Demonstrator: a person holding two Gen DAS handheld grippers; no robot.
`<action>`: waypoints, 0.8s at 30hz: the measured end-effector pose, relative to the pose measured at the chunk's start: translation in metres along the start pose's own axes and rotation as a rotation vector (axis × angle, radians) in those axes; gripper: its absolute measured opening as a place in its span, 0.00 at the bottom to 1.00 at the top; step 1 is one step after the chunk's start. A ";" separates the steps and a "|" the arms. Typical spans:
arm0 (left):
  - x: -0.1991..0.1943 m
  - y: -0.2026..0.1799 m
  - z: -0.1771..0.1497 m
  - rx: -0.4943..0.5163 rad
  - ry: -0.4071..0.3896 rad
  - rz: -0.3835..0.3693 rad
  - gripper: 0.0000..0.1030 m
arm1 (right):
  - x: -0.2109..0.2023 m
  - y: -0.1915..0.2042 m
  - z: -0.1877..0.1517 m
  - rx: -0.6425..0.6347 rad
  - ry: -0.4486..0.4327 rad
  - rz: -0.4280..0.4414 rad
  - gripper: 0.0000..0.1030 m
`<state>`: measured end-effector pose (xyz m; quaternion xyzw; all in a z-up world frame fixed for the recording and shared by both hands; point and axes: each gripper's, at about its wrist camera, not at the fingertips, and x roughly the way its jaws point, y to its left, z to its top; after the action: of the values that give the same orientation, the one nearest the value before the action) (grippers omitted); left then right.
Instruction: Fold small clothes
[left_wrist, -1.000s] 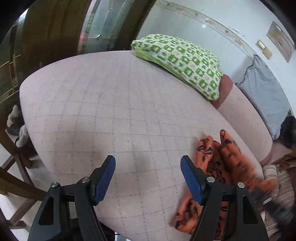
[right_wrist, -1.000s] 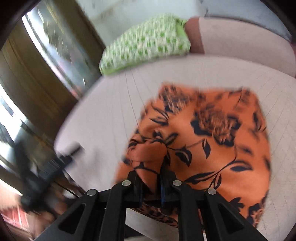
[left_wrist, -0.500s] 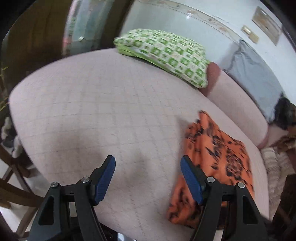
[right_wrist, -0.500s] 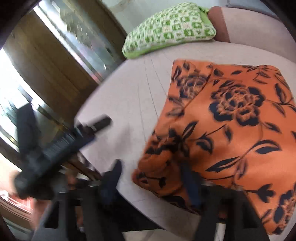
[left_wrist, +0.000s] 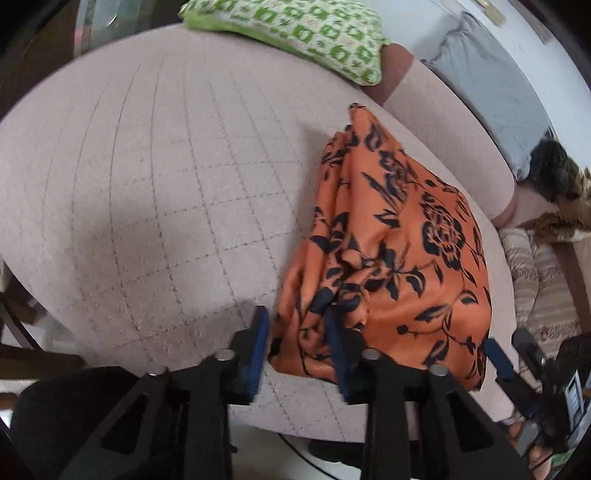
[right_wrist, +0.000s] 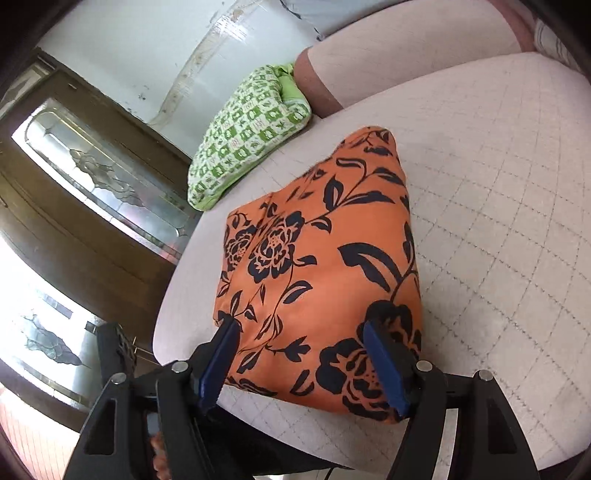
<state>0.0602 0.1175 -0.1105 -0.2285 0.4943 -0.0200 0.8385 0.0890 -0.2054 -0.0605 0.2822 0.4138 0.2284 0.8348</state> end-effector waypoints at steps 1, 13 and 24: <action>-0.002 -0.002 -0.002 0.001 0.009 -0.009 0.26 | 0.000 -0.002 0.002 0.010 -0.004 0.012 0.71; -0.052 -0.071 0.037 0.192 -0.182 0.015 0.60 | -0.012 -0.024 0.001 0.071 -0.010 0.081 0.75; 0.056 -0.062 0.048 0.239 -0.028 0.145 0.81 | -0.030 -0.044 0.025 0.126 -0.012 0.103 0.75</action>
<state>0.1407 0.0651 -0.1123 -0.0911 0.4919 -0.0149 0.8657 0.0999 -0.2633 -0.0602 0.3567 0.4072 0.2428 0.8050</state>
